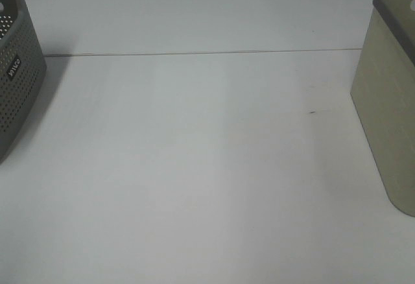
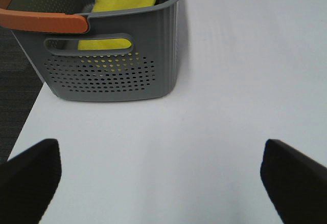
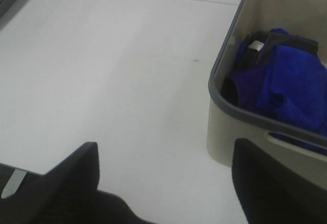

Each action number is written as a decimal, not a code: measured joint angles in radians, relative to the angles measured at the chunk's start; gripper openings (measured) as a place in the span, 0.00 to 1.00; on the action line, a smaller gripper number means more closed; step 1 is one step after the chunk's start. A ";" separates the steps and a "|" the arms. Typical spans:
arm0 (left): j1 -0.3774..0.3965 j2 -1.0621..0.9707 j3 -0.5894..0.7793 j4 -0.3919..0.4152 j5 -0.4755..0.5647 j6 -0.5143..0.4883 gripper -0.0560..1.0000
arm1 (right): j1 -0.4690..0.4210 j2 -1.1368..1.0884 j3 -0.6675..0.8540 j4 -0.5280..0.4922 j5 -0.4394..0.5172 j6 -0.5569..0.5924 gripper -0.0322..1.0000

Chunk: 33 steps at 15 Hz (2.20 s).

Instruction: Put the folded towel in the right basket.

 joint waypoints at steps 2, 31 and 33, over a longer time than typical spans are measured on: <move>0.000 0.000 0.000 0.000 0.000 0.000 0.99 | 0.000 -0.063 0.129 -0.001 0.004 0.000 0.74; 0.000 0.000 0.000 0.000 0.000 0.000 0.99 | -0.190 -0.252 0.485 0.019 -0.105 -0.023 0.86; 0.000 0.000 0.000 0.000 0.000 0.000 0.99 | -0.231 -0.336 0.485 0.020 -0.106 -0.021 0.86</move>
